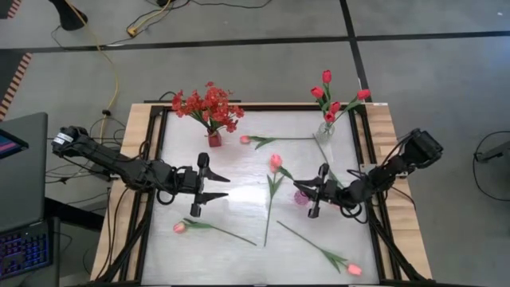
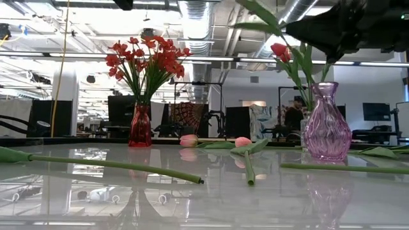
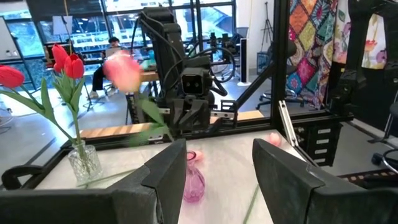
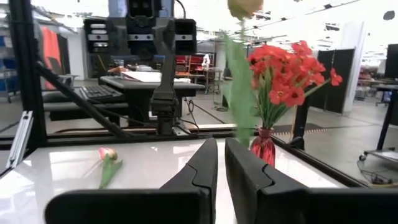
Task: Sort flowers into vase by color
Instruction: Put the pink tulip into the purple flower vase
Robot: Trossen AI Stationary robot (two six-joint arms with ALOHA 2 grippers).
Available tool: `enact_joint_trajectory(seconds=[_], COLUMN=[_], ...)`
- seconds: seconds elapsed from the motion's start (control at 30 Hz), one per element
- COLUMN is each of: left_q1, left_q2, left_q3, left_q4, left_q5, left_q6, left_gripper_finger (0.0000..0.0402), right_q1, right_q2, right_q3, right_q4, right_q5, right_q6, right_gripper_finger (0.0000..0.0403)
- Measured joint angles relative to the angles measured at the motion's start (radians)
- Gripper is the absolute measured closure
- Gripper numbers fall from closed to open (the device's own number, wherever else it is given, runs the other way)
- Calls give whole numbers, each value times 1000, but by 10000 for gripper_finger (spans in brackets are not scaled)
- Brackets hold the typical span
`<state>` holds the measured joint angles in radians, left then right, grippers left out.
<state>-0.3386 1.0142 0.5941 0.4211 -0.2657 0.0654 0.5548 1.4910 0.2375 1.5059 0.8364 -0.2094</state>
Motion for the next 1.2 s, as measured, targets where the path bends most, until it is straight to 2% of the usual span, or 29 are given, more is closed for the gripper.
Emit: enact_joint_trajectory(seconds=[0.17, 0.37, 0.43, 0.57, 0.7, 0.8, 0.9, 1.2], left_q1=[0, 0, 0, 0, 0, 0, 0, 1], left_q2=[0, 0, 0, 0, 0, 0, 0, 0], left_q3=[0, 0, 0, 0, 0, 0, 0, 0], left_q4=[-6, -44, -62, -82, -110, -128, -149, -155], left_q5=[33, 33, 33, 33, 33, 34, 34, 33], left_q6=[-10, -18, -22, -22, -16, -15, -16, -8], left_gripper_finger=[229, 229, 229, 229, 229, 229, 229, 229], right_q1=[35, 117, 151, 225, 312, 356, 354, 300], right_q2=[-27, -144, -194, -313, -430, -523, -608, -858], right_q3=[0, 0, 0, 0, 1, 4, 12, 11], right_q4=[-5, -76, -116, -187, -184, -138, -100, -106], right_q5=[35, 185, 266, 496, 725, 734, 735, 737], right_q6=[-9, -55, -70, -95, -270, -446, -568, -593], right_gripper_finger=[343, 343, 343, 342, 342, 342, 341, 323])
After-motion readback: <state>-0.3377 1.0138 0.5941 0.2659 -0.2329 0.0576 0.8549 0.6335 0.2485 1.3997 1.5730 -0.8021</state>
